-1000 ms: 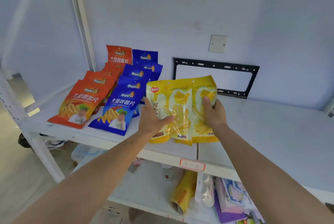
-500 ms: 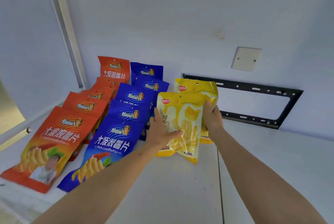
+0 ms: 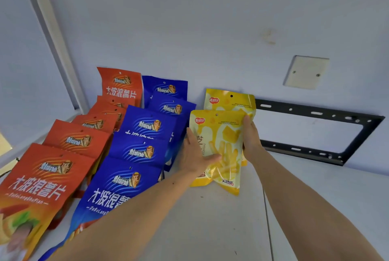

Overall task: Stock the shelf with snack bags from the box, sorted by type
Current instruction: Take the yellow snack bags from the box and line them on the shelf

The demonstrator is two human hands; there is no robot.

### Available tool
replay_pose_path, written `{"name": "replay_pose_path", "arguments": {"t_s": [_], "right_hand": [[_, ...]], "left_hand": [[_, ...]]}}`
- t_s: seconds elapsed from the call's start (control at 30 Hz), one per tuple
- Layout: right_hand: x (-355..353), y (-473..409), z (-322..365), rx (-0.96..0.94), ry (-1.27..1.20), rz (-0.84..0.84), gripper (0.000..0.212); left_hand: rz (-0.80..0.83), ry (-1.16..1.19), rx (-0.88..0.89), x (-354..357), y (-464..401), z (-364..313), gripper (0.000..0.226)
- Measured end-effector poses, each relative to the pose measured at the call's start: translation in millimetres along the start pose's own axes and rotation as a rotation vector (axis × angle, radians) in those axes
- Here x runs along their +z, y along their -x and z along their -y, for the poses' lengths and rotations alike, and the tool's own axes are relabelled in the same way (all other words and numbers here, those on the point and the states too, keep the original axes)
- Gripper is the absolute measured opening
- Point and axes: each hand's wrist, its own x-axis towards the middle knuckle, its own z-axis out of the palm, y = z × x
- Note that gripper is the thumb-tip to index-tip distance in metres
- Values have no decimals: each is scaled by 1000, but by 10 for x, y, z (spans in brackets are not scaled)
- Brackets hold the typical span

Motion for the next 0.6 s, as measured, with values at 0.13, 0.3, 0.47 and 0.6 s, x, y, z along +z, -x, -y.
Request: {"name": "replay_pose_path", "arguments": {"t_s": [0.13, 0.3, 0.47, 0.6], "right_hand": [[-180, -494, -374, 29, 26, 58, 118], [-97, 63, -118, 69, 109, -16, 86], [-115, 221, -228, 20, 157, 7, 73], [-81, 268, -286, -15, 188, -16, 70]], "left_hand": [[7, 42, 28, 64, -52, 7, 133], [-5, 105, 55, 72, -104, -7, 131], [20, 68, 99, 34, -178, -32, 131], [61, 70, 126, 35, -124, -47, 122]]}}
